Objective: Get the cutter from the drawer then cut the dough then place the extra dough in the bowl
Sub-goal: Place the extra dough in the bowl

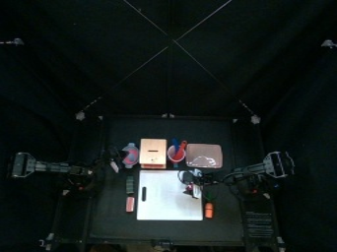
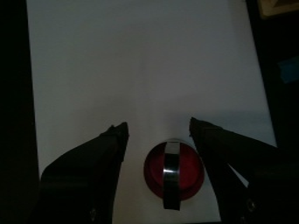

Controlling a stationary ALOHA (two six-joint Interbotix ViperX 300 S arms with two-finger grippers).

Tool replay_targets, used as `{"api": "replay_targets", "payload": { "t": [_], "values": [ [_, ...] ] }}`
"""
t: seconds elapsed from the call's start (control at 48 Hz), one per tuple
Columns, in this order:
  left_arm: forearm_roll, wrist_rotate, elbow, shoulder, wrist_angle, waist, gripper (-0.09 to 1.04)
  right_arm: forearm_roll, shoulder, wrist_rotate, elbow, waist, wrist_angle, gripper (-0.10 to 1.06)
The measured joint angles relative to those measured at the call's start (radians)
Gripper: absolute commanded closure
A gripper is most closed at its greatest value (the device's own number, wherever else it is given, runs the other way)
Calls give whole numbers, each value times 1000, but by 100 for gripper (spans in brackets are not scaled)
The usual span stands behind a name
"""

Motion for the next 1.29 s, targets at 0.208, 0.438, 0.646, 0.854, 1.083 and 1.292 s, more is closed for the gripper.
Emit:
{"api": "replay_targets", "payload": {
  "t": [0.208,0.438,0.646,0.854,1.083,1.292],
  "values": [
    [32,2,-43,150,21,64,45,-2,5,0,-2,0,-3,6],
    [87,2,-91,270,37,71,42,2,11,0,-6,-2,-3,6],
    [84,2,-94,282,37,74,32,6,17,2,-6,-2,-3,6],
    [29,2,-89,270,34,80,20,8,26,0,-6,0,-3,6],
    [11,-2,-83,209,32,80,19,8,34,0,-9,-2,-3,6],
    [-3,-15,-83,129,32,75,19,5,35,0,-20,-2,-5,6]
  ]
}}
